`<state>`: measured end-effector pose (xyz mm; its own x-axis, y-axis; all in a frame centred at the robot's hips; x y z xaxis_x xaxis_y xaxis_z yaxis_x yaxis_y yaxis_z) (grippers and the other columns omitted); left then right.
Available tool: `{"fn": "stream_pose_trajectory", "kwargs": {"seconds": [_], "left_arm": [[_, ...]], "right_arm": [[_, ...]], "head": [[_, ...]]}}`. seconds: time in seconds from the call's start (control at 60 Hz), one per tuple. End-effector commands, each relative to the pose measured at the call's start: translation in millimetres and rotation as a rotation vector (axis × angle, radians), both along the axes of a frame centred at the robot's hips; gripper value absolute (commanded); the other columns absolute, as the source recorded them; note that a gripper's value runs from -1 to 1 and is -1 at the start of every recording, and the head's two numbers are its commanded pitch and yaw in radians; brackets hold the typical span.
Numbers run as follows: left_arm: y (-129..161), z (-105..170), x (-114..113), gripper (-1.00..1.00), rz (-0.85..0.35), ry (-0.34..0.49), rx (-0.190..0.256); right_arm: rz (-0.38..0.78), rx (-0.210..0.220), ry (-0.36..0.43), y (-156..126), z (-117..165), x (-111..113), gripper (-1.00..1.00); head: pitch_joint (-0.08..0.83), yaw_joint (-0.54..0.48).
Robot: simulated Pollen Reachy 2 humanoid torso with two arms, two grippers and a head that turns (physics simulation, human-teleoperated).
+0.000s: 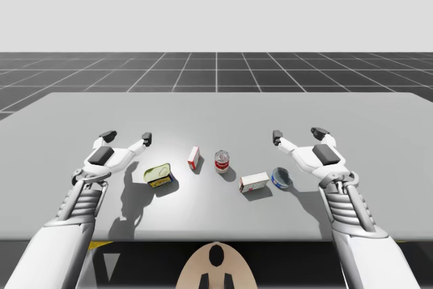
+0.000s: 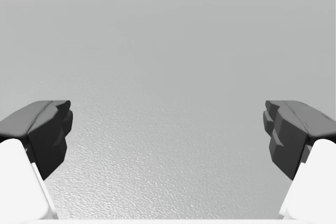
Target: Pick up the pudding box and lift it.
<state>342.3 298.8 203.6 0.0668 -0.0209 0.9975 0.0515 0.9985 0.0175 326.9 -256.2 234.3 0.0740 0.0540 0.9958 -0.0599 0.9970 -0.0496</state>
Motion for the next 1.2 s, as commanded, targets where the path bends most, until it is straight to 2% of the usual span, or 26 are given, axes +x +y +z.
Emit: {"fn": "stream_pose_trajectory", "kwargs": {"seconds": [0.017,0.333,0.467,0.517,0.567,0.617,0.733,0.767,0.833,0.867,0.917,1.0,1.2], "left_arm": [[1,0,1,-1.00,0.003,0.001,0.001],[2,2,0,-1.00,0.003,-0.012,-0.011],[1,2,0,-1.00,0.001,-0.013,-0.012],[1,2,0,-1.00,0.002,-0.014,-0.012],[1,2,0,-1.00,0.003,-0.013,-0.012],[2,2,0,-1.00,0.004,-0.012,-0.013],[2,2,-1,-1.00,0.009,-0.010,-0.017],[2,2,0,-1.00,0.009,-0.009,-0.017],[2,1,0,-1.00,0.008,-0.006,-0.015],[2,1,0,-1.00,0.007,-0.006,-0.014],[2,0,0,-1.00,0.007,-0.004,-0.013],[2,0,0,-1.00,0.007,0.000,-0.012],[0,-1,1,-1.00,0.005,0.005,-0.008]], "right_arm": [[-0.001,0.003,-0.001,-1,1,1,-1.00],[0.001,0.001,0.003,1,-1,2,-1.00],[0.007,-0.003,-0.003,4,0,1,-1.00],[0.029,0.022,0.000,7,1,-1,-1.00],[0.033,0.017,-0.009,8,3,-4,-1.00],[0.044,0.035,-0.007,11,5,-7,-1.00],[0.040,0.018,-0.039,29,12,-35,-1.00],[0.046,0.039,-0.060,34,12,-42,-1.00],[0.077,0.041,-0.051,42,12,-57,-1.00],[0.092,0.040,-0.052,47,10,-65,-1.00],[0.119,0.064,-0.045,58,4,-78,-1.00],[0.158,0.048,-0.042,73,-8,-98,-1.00],[0.213,0.087,-0.022,96,-28,-132,-1.00]], "head": [[0.546,-0.02],[0.725,-0.15],[0.753,-0.18],[0.752,-0.18],[0.750,-0.18],[0.749,-0.17],[0.745,-0.18],[0.746,-0.18],[0.748,-0.18],[0.748,-0.18],[0.748,-0.18],[0.749,-0.18],[0.751,-0.17]]}}
